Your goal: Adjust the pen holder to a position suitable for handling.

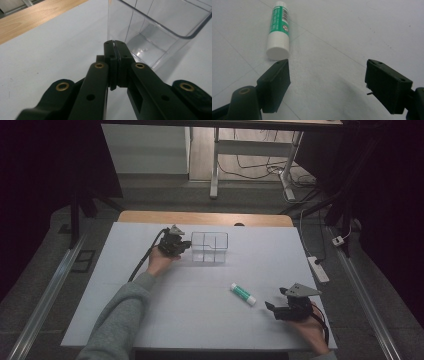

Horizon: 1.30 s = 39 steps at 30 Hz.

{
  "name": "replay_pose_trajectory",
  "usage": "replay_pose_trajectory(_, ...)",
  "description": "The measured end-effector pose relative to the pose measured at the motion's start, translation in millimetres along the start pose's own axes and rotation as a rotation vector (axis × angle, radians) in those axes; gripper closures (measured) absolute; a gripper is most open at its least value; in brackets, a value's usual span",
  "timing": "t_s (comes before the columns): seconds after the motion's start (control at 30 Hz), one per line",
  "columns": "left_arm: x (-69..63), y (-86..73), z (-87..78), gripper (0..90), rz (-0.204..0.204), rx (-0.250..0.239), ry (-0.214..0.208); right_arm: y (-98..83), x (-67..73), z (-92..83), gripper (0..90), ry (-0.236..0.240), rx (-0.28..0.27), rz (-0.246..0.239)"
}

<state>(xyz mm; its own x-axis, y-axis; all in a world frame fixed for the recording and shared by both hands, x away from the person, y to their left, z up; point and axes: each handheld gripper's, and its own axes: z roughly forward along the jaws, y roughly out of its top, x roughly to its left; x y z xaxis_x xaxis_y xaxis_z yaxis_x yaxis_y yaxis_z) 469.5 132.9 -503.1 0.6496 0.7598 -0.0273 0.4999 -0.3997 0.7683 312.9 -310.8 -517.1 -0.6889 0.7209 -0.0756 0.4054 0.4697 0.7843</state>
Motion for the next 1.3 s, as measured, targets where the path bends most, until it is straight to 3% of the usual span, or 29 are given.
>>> replay_pose_trajectory(0.13, 4.5, -0.9, -10.9, 88.7, -0.023, 0.003, -0.015, 0.2, 0.0, -3.2, 19.4, -0.002, -0.012, 0.001)
replay_pose_trajectory(0.33, -6.2, -9.3, -30.5, 88.7, 0.054, 0.030, -0.036, 0.5, -1.6, -5.2, 19.5, 0.004, -0.029, 0.004)
replay_pose_trajectory(0.5, -16.2, -19.5, -53.1, 81.4, 0.065, 0.021, -0.056, 0.6, -2.2, -6.1, 19.6, 0.006, -0.041, 0.002)
replay_pose_trajectory(0.7, -24.4, -42.2, -82.2, 59.2, 0.000, -0.006, -0.033, 0.9, -2.2, -6.5, 19.7, 0.009, -0.045, -0.006)
replay_pose_trajectory(0.93, -34.1, -76.0, -113.2, 44.0, -0.015, 0.008, 0.008, 0.7, -2.3, -6.0, 19.7, 0.017, -0.052, -0.004)
replay_pose_trajectory(1.13, -42.3, -109.8, -136.9, 40.0, -0.053, -0.017, 0.048, 0.8, -2.0, -6.0, 19.7, 0.018, -0.045, -0.012)
replay_pose_trajectory(1.3, -47.1, -133.5, -151.1, 38.0, -0.098, -0.030, 0.048, 0.8, -1.2, -5.0, 19.8, 0.015, -0.042, -0.017)
